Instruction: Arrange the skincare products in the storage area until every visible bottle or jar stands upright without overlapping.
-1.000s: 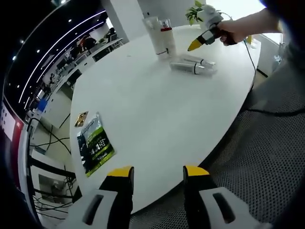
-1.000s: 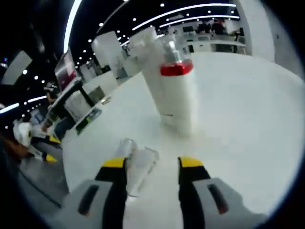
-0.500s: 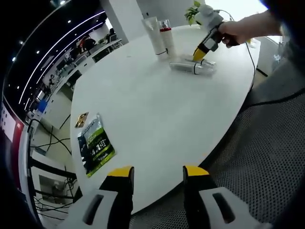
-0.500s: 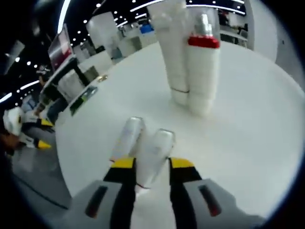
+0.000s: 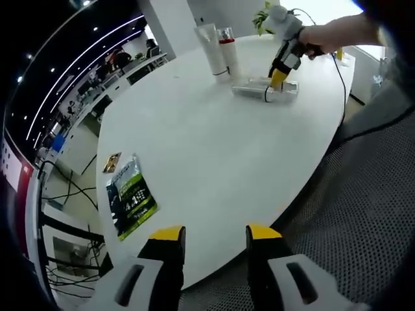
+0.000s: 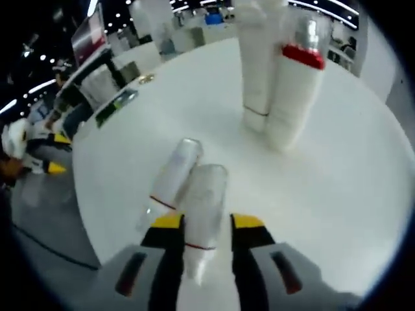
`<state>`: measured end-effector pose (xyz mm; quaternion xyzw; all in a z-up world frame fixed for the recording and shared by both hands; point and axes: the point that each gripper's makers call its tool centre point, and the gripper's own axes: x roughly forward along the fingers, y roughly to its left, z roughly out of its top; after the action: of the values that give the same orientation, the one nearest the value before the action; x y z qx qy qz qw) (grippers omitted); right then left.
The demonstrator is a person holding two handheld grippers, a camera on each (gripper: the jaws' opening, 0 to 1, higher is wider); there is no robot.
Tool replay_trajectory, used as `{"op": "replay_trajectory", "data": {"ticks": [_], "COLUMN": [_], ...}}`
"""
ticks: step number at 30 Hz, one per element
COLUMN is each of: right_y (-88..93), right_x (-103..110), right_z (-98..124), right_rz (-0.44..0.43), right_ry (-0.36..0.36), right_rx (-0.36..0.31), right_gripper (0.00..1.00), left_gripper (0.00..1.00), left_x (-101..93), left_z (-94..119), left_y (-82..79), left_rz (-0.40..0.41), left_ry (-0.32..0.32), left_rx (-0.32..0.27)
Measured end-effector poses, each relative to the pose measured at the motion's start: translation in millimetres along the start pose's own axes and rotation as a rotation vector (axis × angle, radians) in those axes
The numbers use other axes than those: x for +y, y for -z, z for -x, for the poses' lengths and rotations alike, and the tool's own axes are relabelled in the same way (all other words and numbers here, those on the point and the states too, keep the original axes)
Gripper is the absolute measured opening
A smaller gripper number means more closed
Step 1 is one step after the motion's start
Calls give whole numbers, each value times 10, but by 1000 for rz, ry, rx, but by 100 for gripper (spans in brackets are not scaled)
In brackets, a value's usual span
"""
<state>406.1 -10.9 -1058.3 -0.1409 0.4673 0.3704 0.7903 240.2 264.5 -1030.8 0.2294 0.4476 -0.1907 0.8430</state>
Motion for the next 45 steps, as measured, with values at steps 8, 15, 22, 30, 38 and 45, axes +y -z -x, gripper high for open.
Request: {"op": "replay_trajectory", "data": {"ticks": [8, 15, 22, 30, 38, 45], "right_y": [61, -16, -276, -730, -966, -1054], "right_x": [-3, -21, 219, 780, 1255, 1566], "right_z": [-48, 137, 475, 1027, 1447, 1650], "right_rz": [65, 7, -56, -116, -121, -39], "right_ry": [29, 31, -81, -306, -547, -750], "right_rx": [3, -93, -278, -519, -645, -642], "right_gripper": [21, 20, 20, 20, 20, 20], "left_gripper": [38, 38, 39, 41, 45, 60], "left_x": [-7, -15, -62, -88, -65, -193], "left_z": [0, 1, 52, 205, 611, 1171], "left_y": [8, 4, -164, -461, -1322, -2008], "left_rz": [-5, -4, 43, 174, 656, 796], "left_ry": [2, 6, 36, 129, 407, 732], "left_rx": [5, 5, -87, -228, -576, -890]}}
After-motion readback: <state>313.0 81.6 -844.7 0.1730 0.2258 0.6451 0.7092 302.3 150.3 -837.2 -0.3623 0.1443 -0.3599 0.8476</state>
